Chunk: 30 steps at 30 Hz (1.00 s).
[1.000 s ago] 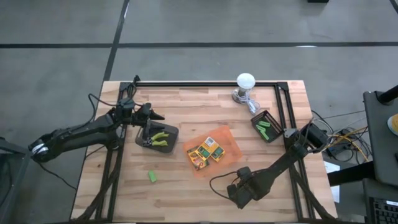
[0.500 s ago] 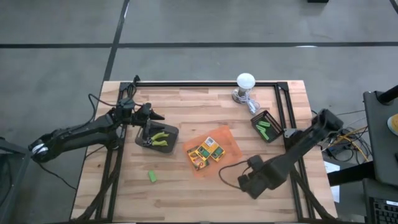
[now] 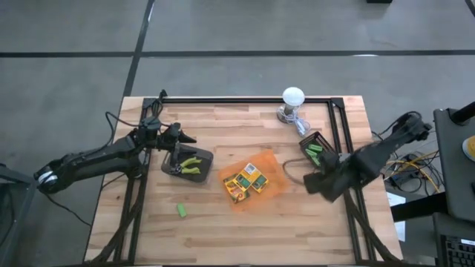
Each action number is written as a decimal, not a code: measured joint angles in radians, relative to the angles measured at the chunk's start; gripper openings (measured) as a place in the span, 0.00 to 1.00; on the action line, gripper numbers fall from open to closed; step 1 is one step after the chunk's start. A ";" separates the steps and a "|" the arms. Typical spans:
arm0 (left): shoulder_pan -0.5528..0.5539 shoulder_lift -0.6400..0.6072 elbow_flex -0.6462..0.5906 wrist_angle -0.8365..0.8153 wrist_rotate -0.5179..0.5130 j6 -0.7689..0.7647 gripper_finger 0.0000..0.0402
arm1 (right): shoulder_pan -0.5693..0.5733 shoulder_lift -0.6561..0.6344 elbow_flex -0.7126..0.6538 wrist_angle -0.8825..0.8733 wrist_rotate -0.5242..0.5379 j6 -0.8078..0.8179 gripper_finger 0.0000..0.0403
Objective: Pick & Place School Supplies
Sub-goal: Put the right green eraser into the black basket
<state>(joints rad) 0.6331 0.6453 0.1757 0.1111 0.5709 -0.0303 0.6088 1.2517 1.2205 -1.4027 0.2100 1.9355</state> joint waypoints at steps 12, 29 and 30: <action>0.000 0.000 0.000 0.000 0.000 0.000 0.65 | -0.297 -0.233 0.000 -0.086 0.069 -0.037 0.19; 0.000 0.000 0.000 0.000 0.000 0.000 0.65 | -0.854 -0.108 -0.001 -0.090 -0.001 -0.285 0.19; 0.000 0.000 0.000 0.000 0.000 0.000 0.65 | -0.878 -0.095 -0.001 -0.090 -0.012 -0.307 0.19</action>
<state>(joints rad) 0.6331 0.6453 0.1757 0.1110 0.5708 -0.0303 -0.2693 1.1571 1.2198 -1.4929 0.1978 1.6282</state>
